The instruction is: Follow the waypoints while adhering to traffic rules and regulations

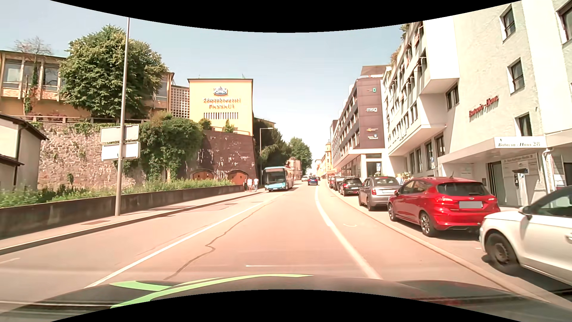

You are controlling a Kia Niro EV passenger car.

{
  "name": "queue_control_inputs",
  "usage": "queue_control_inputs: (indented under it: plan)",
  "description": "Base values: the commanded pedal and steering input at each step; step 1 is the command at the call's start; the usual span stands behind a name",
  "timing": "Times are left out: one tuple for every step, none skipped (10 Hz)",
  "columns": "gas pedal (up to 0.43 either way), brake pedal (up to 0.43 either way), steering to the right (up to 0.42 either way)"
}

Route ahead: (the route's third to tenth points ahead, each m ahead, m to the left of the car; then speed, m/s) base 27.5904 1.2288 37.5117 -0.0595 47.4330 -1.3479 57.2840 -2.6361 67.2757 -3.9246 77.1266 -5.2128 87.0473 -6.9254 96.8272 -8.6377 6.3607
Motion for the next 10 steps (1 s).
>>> queue_control_inputs:
  plan:
    - [0.118, 0.000, 0.038]
    - [0.118, 0.000, 0.038]
    - [0.118, 0.000, 0.037]
    - [0.118, 0.000, 0.037]
    - [0.118, 0.000, 0.037]
    - [0.118, 0.000, 0.036]
    - [0.118, 0.000, 0.033]
    - [0.118, 0.000, 0.031]
    - [0.118, 0.000, 0.027]
    - [0.130, 0.000, 0.023]
